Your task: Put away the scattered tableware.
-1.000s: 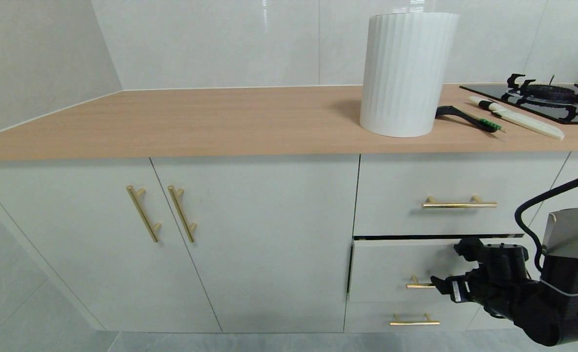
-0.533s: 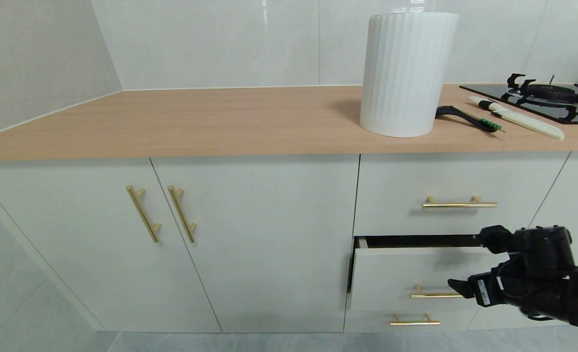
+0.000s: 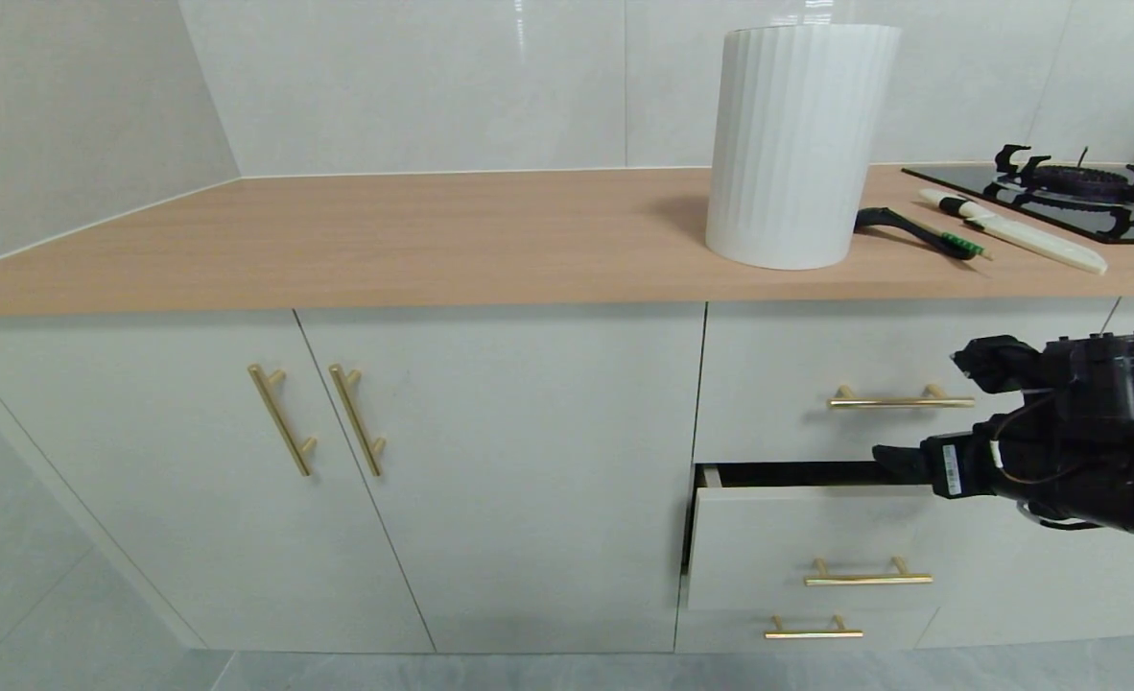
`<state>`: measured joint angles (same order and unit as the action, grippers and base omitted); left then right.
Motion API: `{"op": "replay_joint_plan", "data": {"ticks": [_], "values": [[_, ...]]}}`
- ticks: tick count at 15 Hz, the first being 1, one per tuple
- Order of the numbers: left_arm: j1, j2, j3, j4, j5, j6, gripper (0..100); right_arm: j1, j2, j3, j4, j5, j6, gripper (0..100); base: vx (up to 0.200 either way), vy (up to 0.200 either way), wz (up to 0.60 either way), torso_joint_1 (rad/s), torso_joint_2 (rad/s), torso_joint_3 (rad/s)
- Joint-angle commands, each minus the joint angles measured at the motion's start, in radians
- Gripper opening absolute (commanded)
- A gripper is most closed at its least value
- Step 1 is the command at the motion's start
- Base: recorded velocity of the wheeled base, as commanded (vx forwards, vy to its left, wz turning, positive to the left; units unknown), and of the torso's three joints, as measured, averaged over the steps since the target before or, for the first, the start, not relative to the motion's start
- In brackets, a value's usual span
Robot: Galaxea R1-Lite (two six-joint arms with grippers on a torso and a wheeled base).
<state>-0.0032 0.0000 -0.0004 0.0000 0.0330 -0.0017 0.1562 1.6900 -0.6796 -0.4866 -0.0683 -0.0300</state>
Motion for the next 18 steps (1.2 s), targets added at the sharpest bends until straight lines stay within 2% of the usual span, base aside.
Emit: {"op": "replay_joint_plan", "data": {"ticks": [1, 9, 18], "values": [[0.000, 0.002, 0.000, 0.000, 0.001, 0.000, 100, 0.000, 0.092, -0.031, 0.000, -0.001, 0.005, 100, 0.000, 0.000, 0.00, 0.000, 0.00, 0.000], [0.000, 0.002, 0.000, 0.000, -0.001, 0.000, 100, 0.005, 0.269, -0.038, -0.144, -0.024, 0.047, 100, 0.000, 0.000, 0.00, 0.000, 0.00, 0.000], [0.000, 0.002, 0.000, 0.000, 0.001, 0.000, 100, 0.006, 0.281, -0.015, -0.152, -0.030, 0.038, 100, 0.000, 0.000, 0.00, 0.000, 0.00, 0.000]]}}
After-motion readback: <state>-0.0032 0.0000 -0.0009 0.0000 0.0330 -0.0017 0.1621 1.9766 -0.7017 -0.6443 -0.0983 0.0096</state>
